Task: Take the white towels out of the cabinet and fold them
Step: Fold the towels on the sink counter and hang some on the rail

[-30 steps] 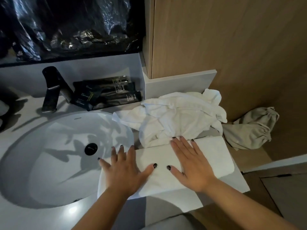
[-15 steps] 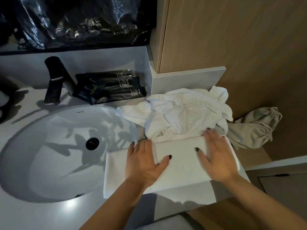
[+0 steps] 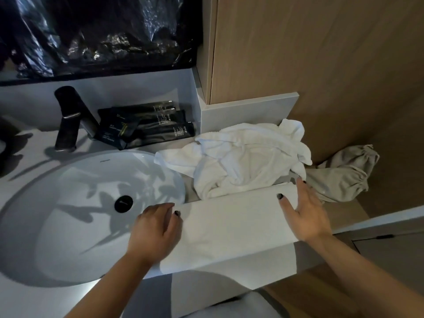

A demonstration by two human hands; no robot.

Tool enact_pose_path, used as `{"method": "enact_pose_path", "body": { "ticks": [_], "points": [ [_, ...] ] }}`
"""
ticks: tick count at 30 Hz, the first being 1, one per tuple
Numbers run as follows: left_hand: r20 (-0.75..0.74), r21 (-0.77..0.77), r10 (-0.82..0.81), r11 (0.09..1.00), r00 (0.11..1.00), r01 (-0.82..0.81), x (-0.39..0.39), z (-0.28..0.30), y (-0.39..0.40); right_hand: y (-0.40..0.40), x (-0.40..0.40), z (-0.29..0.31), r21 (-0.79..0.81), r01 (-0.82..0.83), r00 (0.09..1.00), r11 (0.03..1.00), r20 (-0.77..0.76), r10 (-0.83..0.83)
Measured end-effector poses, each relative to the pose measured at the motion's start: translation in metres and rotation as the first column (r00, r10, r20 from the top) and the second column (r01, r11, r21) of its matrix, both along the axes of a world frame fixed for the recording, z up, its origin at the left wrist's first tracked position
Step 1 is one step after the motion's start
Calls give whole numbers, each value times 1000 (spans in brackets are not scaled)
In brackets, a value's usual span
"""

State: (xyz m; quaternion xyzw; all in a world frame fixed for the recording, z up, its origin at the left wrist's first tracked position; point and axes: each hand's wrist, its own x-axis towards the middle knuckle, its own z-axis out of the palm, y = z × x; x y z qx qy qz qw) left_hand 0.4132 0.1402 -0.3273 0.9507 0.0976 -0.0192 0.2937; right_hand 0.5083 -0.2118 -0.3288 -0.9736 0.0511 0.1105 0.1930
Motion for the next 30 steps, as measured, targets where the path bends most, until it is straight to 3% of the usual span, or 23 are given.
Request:
{"method": "enact_pose_path", "body": {
  "ticks": [3, 5, 9, 11, 13, 15, 19, 21, 24, 27, 30],
  "points": [
    [123, 274, -169, 953, 978, 130, 6, 1, -12, 5, -3, 6, -2, 13, 987, 1000, 159, -12],
    [176, 317, -299, 919, 938, 234, 11, 3, -29, 13, -14, 12, 45, 82, 958, 996, 272, -91],
    [98, 371, -509, 816, 855, 443, 27, -2, -79, 41, -66, 9, 336, 304, 901, 892, 202, -383],
    [0, 368, -476, 818, 879, 443, 33, -4, -100, 57, -92, 7, 529, 429, 839, 732, 67, -540],
    [-55, 374, -429, 828, 901, 417, 34, -8, -110, 70, -109, 5, 694, 539, 737, 478, -115, -666],
    [-43, 371, -413, 839, 910, 399, 32, -9, -111, 79, -117, 6, 753, 594, 679, 283, -281, -678],
    [115, 228, -256, 947, 960, 226, 21, -6, -114, 66, -96, 16, 735, 656, 603, -174, -648, -465],
    [151, 176, -104, 981, 983, 77, 14, -6, -123, 61, -89, 17, 661, 683, 590, -312, -751, -298],
    [75, 145, 47, 988, 996, -57, 0, -1, -138, 68, -91, 11, 651, 686, 623, -325, -756, -201],
    [82, 54, 96, 993, 992, -100, -11, 2, -141, 69, -93, 8, 669, 679, 643, -302, -741, -195],
    [16, -271, 136, 954, 991, -127, -14, 4, -138, 53, -95, 12, 725, 639, 682, -257, -688, -249]
  ]
}}
